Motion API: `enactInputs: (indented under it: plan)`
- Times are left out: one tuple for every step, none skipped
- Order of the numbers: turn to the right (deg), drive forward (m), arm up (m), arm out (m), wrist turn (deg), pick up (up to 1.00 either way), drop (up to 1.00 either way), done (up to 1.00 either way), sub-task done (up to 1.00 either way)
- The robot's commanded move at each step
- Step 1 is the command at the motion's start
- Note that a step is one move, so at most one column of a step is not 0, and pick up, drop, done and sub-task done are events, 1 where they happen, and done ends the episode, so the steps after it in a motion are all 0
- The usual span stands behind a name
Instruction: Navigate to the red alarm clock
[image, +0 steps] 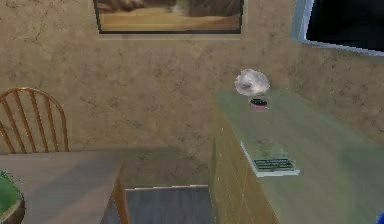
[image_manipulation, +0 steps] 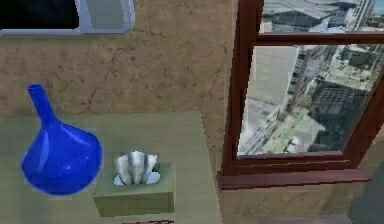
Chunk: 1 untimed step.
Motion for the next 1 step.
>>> enactInputs:
  plan:
    - [0.0,0.3,0.0,0.0,0.0,0.0,0.0,0.0,0.0]
